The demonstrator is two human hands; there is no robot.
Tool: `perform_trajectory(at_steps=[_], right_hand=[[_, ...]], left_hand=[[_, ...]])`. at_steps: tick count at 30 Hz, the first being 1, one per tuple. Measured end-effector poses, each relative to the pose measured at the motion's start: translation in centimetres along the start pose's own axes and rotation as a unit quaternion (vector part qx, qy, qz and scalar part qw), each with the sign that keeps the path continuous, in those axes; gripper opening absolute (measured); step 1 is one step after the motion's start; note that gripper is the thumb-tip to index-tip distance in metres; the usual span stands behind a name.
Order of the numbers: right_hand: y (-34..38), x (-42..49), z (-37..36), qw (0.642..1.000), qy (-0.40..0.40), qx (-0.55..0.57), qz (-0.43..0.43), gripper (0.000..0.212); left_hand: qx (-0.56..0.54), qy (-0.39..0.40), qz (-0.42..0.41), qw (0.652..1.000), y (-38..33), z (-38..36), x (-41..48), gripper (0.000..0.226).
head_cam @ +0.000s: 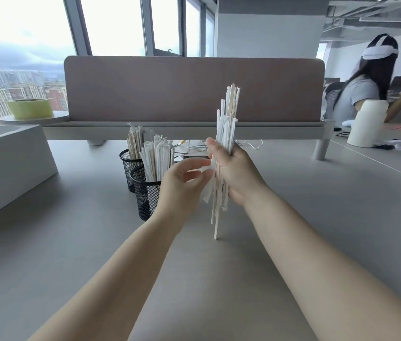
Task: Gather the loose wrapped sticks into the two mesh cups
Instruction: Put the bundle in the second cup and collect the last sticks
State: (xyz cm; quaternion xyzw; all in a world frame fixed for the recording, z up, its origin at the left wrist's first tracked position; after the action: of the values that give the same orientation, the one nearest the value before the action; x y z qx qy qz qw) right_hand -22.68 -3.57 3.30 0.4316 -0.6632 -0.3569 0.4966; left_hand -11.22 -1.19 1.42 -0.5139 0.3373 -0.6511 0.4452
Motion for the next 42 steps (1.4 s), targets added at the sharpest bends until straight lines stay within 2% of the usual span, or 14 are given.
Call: perform_trajectory(at_steps=[3,7,10,12,14,16,18,21,23,26,30,38,42], right_hand=[[0.1,-0.2,-0.7,1.000,-0.005,-0.001,0.023,0.018],[0.2,-0.7,-1.0,0.995,-0.004,-0.021,0.096,0.021],[-0.3,-1.0,-0.6,0.989,-0.008,-0.054,0.136,0.023],[-1.1,-1.4,-0.3,0.991,-0.006,-0.061,0.120,0.014],[-1.9,-1.9,-0.2,0.994,0.007,-0.062,0.095,0.016],[-2.4,-2.3,-0.4,0.996,0.016,-0.044,0.074,0.019],[-2.7,-2.6,-0.7,0.997,0.031,-0.030,0.058,0.022],[-3.0,-2.9,-1.0,0.994,0.065,-0.066,0.050,0.033],[-3.1,-3.1,-0.9,0.994,0.058,-0.076,0.043,0.043],[-3.2,-3.2,-0.9,0.995,0.059,-0.076,0.035,0.034],[-3.2,-3.3,-0.9,0.994,0.073,-0.075,0.031,0.021],[-3.2,-3.1,-0.9,0.993,0.044,-0.104,0.019,0.008],[-3.1,-3.0,-0.9,0.981,0.055,-0.179,0.055,0.016]], left_hand=[[-0.008,0.046,0.013,0.999,0.5,0.3,-0.4,0.020],[0.002,0.112,0.030,0.993,1.4,0.5,-0.6,0.058],[0.021,0.119,0.027,0.992,1.5,0.4,-1.0,0.073],[-0.017,0.116,0.031,0.993,1.2,0.4,-1.1,0.081],[-0.088,0.111,0.027,0.990,0.9,0.5,-1.1,0.077],[-0.114,0.094,0.013,0.989,0.4,0.5,-1.0,0.067],[-0.095,0.076,-0.008,0.993,-0.2,0.4,-1.0,0.063],[-0.081,0.042,-0.043,0.995,-1.6,0.4,-0.3,0.052],[-0.053,0.019,-0.094,0.994,-2.9,0.7,0.5,0.047],[-0.003,-0.009,-0.177,0.984,-4.9,1.0,1.7,0.037],[0.047,-0.012,-0.239,0.970,-5.5,0.8,3.0,0.026],[0.210,-0.011,-0.261,0.942,-1.8,0.2,2.3,0.042],[0.308,-0.008,-0.293,0.905,-0.4,0.1,1.9,0.051]])
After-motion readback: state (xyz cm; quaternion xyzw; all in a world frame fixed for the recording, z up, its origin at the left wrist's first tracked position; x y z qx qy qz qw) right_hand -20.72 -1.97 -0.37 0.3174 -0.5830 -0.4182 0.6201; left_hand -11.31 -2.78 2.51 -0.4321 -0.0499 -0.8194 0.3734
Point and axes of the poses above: each hand's wrist, its own x-axis towards the middle knuckle, its own z-axis out of the back of the hand, y = z × x, the point moved 1 cm from there along x, towards the middle knuckle, and after that the axes turned 11 degrees about x, right-handed, at the moved point
